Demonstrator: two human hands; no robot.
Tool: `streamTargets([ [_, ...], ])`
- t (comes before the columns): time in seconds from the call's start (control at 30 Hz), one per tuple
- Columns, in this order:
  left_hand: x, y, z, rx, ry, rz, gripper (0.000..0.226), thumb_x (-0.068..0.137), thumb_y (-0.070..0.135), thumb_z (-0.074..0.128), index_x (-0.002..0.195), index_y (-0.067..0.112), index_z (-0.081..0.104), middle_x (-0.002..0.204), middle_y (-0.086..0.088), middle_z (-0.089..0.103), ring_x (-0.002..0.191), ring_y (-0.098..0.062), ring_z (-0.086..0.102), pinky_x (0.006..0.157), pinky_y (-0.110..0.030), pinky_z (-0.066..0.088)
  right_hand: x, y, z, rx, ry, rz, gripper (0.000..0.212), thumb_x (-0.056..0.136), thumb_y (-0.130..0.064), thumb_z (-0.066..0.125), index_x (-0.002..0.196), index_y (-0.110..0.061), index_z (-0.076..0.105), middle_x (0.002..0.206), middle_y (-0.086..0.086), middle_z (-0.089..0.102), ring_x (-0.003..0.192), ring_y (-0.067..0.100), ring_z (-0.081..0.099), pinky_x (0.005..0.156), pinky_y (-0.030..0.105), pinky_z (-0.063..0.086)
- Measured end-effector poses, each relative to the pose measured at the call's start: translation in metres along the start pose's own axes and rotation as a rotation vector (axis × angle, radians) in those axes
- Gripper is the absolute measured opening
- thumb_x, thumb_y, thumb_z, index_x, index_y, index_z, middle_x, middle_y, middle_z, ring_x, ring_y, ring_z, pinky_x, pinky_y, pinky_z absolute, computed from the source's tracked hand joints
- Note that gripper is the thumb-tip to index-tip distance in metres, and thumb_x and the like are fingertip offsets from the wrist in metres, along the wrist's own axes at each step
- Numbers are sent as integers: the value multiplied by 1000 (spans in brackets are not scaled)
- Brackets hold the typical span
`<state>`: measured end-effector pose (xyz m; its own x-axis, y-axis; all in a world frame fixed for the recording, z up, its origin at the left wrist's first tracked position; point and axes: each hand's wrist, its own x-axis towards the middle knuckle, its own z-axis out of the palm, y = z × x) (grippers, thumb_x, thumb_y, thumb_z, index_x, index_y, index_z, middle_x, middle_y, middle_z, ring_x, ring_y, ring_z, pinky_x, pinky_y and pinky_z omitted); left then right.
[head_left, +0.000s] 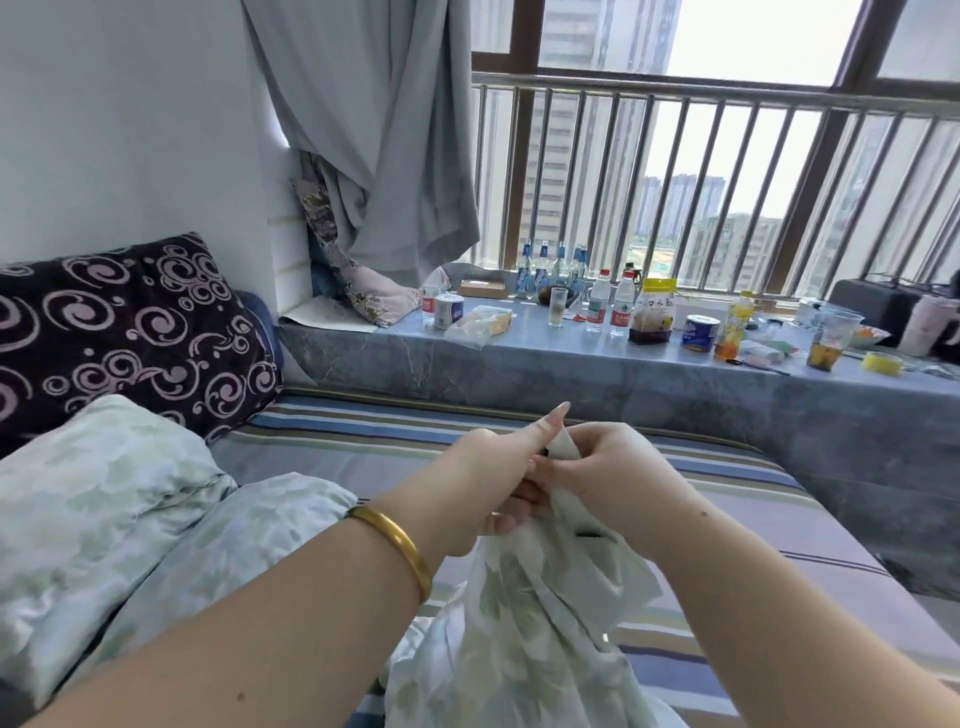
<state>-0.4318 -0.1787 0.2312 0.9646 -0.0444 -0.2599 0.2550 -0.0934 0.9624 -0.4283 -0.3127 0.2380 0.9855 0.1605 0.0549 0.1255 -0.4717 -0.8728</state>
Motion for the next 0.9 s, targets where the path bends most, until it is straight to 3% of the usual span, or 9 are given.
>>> streamTargets([
  [0.1,4,-6,6,-137,6,-55,49,79,67,66,73,18,72,56,2,63,57,-15,60,51,-23,49,0,1,1,81,-67,55,14,75,-24,85,79,-12,78,82,11,78,86,35,74,85,53,58],
  [0.2,6,-16,9,-362,-18,-119,34,90,47,65,86,15,75,55,0,70,49,-13,67,48,-21,53,-1,6,-9,273,-231,121,18,73,-21,85,83,-6,80,91,17,77,81,32,74,82,47,61],
  [0.33,14,-28,10,-515,-38,-76,21,100,19,54,100,8,72,93,-14,73,83,-25,69,71,-34,61,-4,16,-21,520,-406,214,27,82,-22,76,95,1,76,95,19,73,78,26,71,70,35,59],
  [0.43,18,-30,8,-554,-46,24,22,103,24,51,95,9,66,82,-9,74,75,-19,70,65,-31,59,-3,20,-27,588,-320,228,31,82,-25,75,101,0,76,99,20,74,79,26,71,68,36,60],
  [0.5,19,-29,2,-567,-36,73,23,100,30,55,90,10,63,76,-6,73,68,-17,70,60,-28,58,-1,22,-32,534,-128,230,34,80,-27,78,101,0,75,96,20,76,79,28,71,72,41,62],
  [0.57,18,-28,-2,-569,-9,82,23,97,32,59,90,10,61,76,-7,71,67,-17,69,59,-28,58,2,22,-36,276,131,158,25,78,-30,82,85,-7,78,81,11,78,73,24,68,71,40,60],
  [0.63,15,-27,0,-591,-45,88,21,96,28,61,90,8,60,72,-7,71,63,-16,69,58,-27,58,1,19,-33,20,296,42,24,74,-36,84,70,-15,73,65,3,73,62,17,61,60,33,53],
  [0.77,5,-26,8,-643,-166,65,21,88,13,67,102,-3,67,85,-13,76,72,-16,74,66,-25,61,-2,12,-13,-163,279,-50,36,77,-43,79,72,-8,70,63,12,65,57,15,51,56,30,45],
  [0.9,1,-23,6,-696,-166,64,10,90,1,63,100,-1,62,83,-14,75,73,-21,74,66,-30,63,-6,11,-9,264,53,110,39,84,-45,73,84,-6,75,82,24,71,70,25,60,72,46,58],
])
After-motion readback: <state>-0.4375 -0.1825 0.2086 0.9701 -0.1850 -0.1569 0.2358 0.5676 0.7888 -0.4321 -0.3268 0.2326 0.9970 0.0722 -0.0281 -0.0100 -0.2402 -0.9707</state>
